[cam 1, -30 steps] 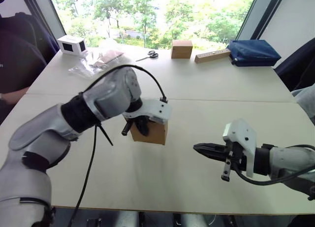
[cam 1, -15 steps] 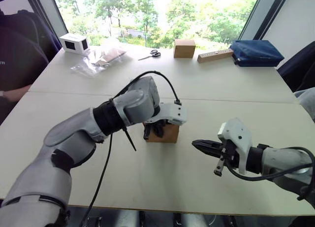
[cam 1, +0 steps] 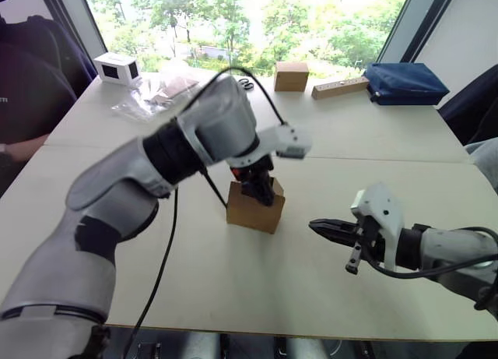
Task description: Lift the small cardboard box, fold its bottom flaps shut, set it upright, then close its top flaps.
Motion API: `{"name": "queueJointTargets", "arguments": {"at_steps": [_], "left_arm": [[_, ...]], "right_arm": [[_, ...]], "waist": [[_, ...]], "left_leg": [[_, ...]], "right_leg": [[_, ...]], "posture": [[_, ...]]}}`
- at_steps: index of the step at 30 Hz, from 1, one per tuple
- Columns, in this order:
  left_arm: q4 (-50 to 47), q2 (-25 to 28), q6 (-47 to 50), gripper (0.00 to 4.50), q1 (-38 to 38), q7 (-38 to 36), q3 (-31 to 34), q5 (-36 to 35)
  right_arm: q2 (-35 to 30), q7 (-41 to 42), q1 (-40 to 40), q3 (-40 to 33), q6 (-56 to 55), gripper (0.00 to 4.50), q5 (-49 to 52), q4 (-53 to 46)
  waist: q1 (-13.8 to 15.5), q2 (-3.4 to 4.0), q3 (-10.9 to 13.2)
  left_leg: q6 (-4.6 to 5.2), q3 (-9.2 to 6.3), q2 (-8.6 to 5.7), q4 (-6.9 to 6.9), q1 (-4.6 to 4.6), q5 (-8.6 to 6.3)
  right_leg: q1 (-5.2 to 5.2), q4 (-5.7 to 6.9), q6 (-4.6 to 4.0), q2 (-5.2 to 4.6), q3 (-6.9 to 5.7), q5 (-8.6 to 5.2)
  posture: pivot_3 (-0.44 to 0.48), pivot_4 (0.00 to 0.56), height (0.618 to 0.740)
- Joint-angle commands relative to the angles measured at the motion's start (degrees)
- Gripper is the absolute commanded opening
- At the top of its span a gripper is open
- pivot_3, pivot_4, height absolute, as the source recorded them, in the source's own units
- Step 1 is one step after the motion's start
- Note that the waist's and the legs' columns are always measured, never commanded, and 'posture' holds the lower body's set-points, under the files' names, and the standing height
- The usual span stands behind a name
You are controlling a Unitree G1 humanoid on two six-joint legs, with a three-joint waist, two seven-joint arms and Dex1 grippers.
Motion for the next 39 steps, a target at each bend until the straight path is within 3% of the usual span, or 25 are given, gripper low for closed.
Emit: {"name": "queueJointTargets", "arguments": {"at_steps": [1,4,6,8,11,18,24,33,39], "left_arm": [[6.80,1.51,2.03,2.16,-3.08,-0.91,8.74,-7.69],[17.15,0.09,-1.81,2.16,-0.88,8.83,31.27,-13.18],[15.92,0.07,-8.36,2.16,5.01,18.01,44.12,-15.49],[11.13,0.12,-12.73,2.16,11.12,24.13,52.04,-16.86],[1.51,2.60,-14.47,2.16,22.55,27.20,57.95,-19.45],[-8.82,8.09,-22.06,2.16,44.45,31.06,58.00,-17.84],[-9.56,8.33,-28.60,2.16,55.79,34.28,52.57,-14.56],[-16.64,4.21,-27.65,2.16,63.83,37.55,47.61,-16.95],[-19.83,4.67,-26.92,2.16,66.08,37.91,44.32,-17.20]], "right_arm": [[1.81,2.22,-2.01,-2.73,-2.04,0.00,1.80,2.08],[6.86,1.76,-4.28,-5.18,-3.88,0.00,5.75,6.03],[8.92,1.59,-5.04,-5.66,-4.59,0.00,5.64,7.78],[10.03,1.60,-5.29,-5.99,-5.04,0.00,5.81,8.57],[10.75,2.05,-6.68,-3.85,-5.27,0.00,3.90,9.99],[11.05,4.99,-6.39,5.80,-5.79,0.00,-4.82,12.59],[14.73,4.57,-5.81,13.38,-10.30,0.00,-15.02,16.71],[19.56,4.34,-8.22,19.31,-12.56,0.00,-23.71,19.57],[21.48,5.25,-9.60,22.23,-12.89,0.00,-27.18,20.49]], "waist": [[-0.14,0.00,0.00],[-0.51,-0.02,0.01],[-0.55,0.04,-0.02],[-0.62,0.10,-0.06],[-0.54,0.05,-0.03],[0.05,0.07,-0.09],[0.12,-0.11,-0.11],[-0.04,-0.10,-0.14],[-0.13,-0.10,-0.14]], "left_leg": [[0.00,0.00,0.01,0.00,0.01,0.00],[0.00,0.01,0.04,0.01,0.01,0.00],[0.00,0.00,0.08,0.00,0.01,0.00],[0.01,0.00,0.05,-0.04,0.18,-0.01],[-0.12,0.00,0.05,-0.03,0.19,0.07],[-0.34,0.04,-0.07,0.02,0.26,0.19],[-0.24,0.00,-0.13,0.03,0.33,0.13],[-0.23,0.04,-0.10,0.00,0.48,0.12],[-0.20,0.05,-0.10,-0.03,0.66,0.10]], "right_leg": [[0.00,0.03,0.00,0.00,0.00,0.00],[-0.10,0.17,0.04,0.03,0.01,0.02],[-0.14,0.22,0.12,0.06,0.00,0.06],[-0.09,0.48,0.18,-0.02,0.01,0.01],[-0.13,0.69,0.19,-0.07,0.01,-0.02],[-0.02,0.69,0.15,-0.19,0.00,0.01],[0.13,0.67,0.14,-0.22,-0.03,0.01],[0.21,0.68,0.14,-0.21,-0.01,0.01],[0.34,0.67,0.14,-0.20,-0.01,0.00]], "posture": [[0.000,0.150,0.740],[0.000,0.150,0.740],[0.000,0.150,0.740],[0.000,0.150,0.740],[0.000,0.150,0.740],[0.000,0.150,0.740],[0.000,0.150,0.740],[0.000,0.150,0.740],[0.000,0.150,0.740]]}}
